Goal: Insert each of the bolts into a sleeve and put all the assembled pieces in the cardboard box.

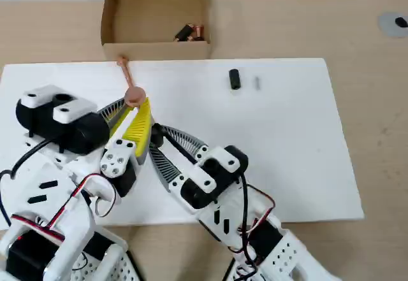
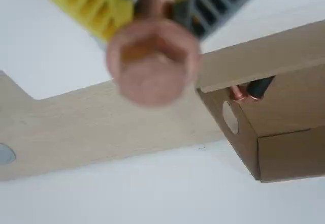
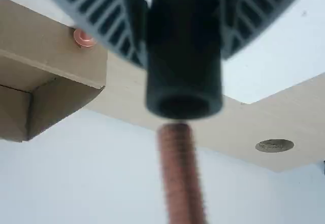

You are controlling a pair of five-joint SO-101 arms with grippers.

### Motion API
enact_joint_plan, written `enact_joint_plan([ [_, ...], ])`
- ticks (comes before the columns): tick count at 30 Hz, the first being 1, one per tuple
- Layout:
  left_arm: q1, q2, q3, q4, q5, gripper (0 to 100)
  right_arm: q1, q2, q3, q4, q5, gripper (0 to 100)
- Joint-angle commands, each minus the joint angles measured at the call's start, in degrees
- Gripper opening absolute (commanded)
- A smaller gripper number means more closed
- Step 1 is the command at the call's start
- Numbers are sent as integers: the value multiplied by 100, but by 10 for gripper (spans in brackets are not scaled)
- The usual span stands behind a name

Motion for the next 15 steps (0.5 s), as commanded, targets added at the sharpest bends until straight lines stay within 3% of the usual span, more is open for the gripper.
enact_joint_plan([
  [1, 70, -13, -352, 18, 62, 5, -40, -84, 13, -105, -35, 9],
  [15, 79, -4, -615, 466, 70, 5, -40, -127, 13, 97, -35, 9],
])
